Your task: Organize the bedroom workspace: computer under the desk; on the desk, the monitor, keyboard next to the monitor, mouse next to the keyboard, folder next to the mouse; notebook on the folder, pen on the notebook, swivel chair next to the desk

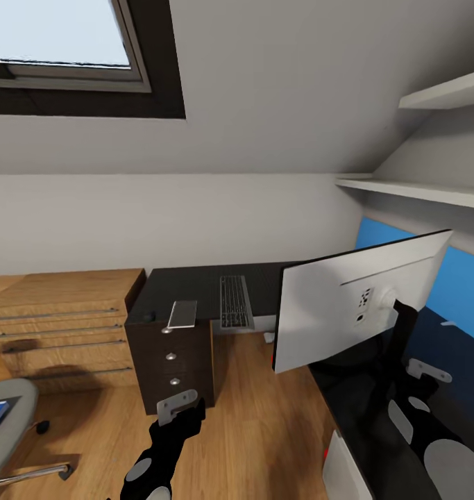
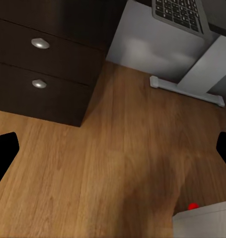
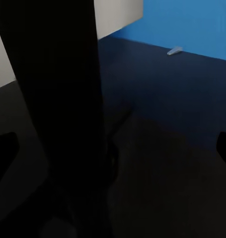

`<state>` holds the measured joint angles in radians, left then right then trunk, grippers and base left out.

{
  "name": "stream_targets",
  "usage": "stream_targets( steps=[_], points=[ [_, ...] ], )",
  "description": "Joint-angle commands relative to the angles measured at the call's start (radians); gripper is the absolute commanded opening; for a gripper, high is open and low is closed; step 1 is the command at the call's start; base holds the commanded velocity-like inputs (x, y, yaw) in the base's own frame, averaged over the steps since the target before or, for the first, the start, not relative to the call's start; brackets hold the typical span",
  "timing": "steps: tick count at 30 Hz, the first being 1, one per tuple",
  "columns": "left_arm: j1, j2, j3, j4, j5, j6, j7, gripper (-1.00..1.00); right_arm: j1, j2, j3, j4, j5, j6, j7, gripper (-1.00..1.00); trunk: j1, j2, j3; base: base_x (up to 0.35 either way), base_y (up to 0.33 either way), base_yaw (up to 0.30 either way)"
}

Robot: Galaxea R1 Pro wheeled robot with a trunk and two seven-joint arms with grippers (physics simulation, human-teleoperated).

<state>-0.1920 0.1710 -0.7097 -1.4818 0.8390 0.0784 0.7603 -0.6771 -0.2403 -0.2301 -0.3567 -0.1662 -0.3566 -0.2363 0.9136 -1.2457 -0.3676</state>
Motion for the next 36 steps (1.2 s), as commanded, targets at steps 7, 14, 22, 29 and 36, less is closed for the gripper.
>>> stream_targets(
  steps=[7,14,22,29,36],
  points=[
    [-0.001,0.001,-0.002,-0.002,0.001,0.004,0.007,1.00,-0.001,0.000,0.002,0.001,-0.010,-0.006,0.002,1.00,0.027,-0.050,-0.023,0.000,0.000,0.000],
    [-0.001,0.001,-0.002,-0.002,0.002,0.004,0.007,1.00,0.000,0.000,0.003,0.006,0.005,-0.031,0.002,1.00,0.038,-0.071,-0.033,0.000,0.000,0.000],
    [-0.001,0.001,-0.002,-0.002,-0.001,0.004,0.007,1.00,0.001,0.000,0.003,0.039,0.101,-0.109,0.007,1.00,0.038,-0.071,-0.033,0.000,0.000,0.000],
    [-0.001,0.001,-0.003,-0.002,-0.002,0.004,0.007,1.00,0.001,0.001,0.003,0.063,0.131,-0.151,0.007,1.00,0.038,-0.071,-0.033,0.000,0.000,0.000],
    [-0.001,0.001,-0.004,-0.002,-0.002,0.004,0.007,1.00,0.001,0.001,0.003,0.070,0.133,-0.156,0.006,1.00,0.038,-0.071,-0.033,0.000,0.000,0.000]
  ],
)
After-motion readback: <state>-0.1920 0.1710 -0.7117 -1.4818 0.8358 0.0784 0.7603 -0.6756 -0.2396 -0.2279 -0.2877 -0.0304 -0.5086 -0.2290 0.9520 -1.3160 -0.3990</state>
